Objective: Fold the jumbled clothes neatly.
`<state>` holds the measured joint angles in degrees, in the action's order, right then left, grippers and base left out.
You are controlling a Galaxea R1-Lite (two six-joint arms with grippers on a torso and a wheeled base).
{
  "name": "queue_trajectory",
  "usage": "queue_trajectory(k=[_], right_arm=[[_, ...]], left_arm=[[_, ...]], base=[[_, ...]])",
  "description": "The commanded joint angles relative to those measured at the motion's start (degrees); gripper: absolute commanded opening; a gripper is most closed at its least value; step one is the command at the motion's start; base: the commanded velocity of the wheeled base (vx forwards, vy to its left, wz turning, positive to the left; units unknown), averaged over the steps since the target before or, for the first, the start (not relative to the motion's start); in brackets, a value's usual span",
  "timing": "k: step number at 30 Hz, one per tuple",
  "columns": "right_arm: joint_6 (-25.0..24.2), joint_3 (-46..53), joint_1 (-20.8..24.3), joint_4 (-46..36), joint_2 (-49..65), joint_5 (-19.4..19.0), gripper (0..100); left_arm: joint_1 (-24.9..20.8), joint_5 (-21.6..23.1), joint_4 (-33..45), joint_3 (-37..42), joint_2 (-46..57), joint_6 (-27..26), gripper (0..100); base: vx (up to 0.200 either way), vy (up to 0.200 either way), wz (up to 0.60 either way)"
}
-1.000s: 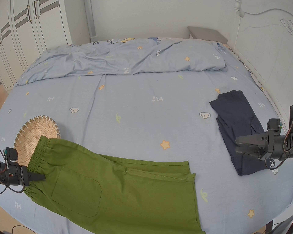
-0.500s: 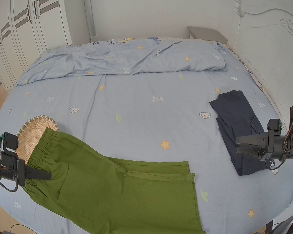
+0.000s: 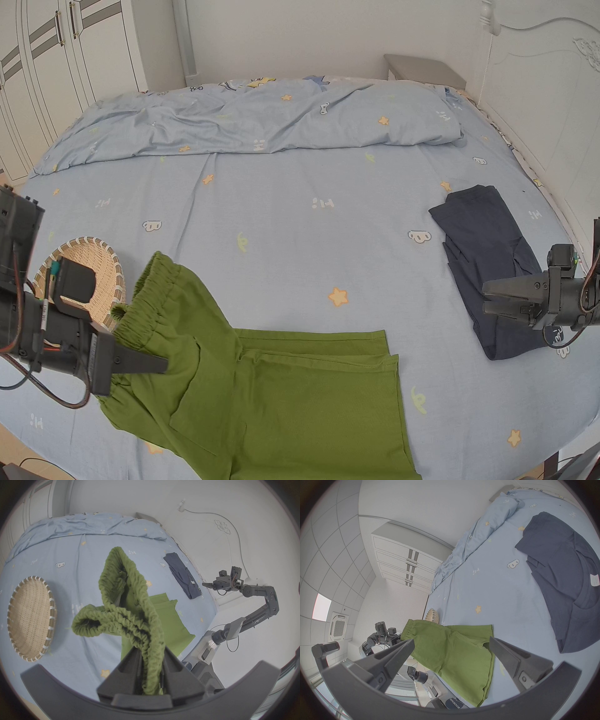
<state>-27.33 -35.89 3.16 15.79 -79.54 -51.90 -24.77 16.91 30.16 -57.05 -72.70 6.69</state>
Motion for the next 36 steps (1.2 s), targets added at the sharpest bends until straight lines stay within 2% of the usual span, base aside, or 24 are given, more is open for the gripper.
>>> queue_trajectory(k=[1,7,15,21,30,36], right_arm=[[0.00,0.21,0.09,0.03,-0.35,0.04,100],[0.00,0.29,0.09,0.03,-0.44,0.04,100],[0.00,0.29,0.09,0.03,-0.61,0.13,100],[0.00,0.29,0.09,0.03,-0.70,0.13,100],[0.09,0.29,0.09,0.12,-1.40,0.13,100],[0.09,0.38,0.09,0.12,-1.49,0.22,100]], left_arm=[[-11.62,-7.33,-4.85,-0.60,-7.36,5.08,0],[-19.88,-12.25,-10.03,-1.22,-10.09,6.93,0],[-29.46,-14.27,-13.99,-2.19,-13.52,12.20,0],[-32.53,-16.64,-18.29,-2.10,-17.47,14.66,0],[-37.46,-16.73,-21.55,-1.66,-20.20,14.84,0],[-38.25,-16.82,-24.80,-1.31,-23.62,14.93,0]], base=[[0.000,0.000,0.00],[0.000,0.000,0.00],[0.000,0.000,0.00],[0.000,0.000,0.00],[0.000,0.000,0.00],[0.000,0.000,0.00]])
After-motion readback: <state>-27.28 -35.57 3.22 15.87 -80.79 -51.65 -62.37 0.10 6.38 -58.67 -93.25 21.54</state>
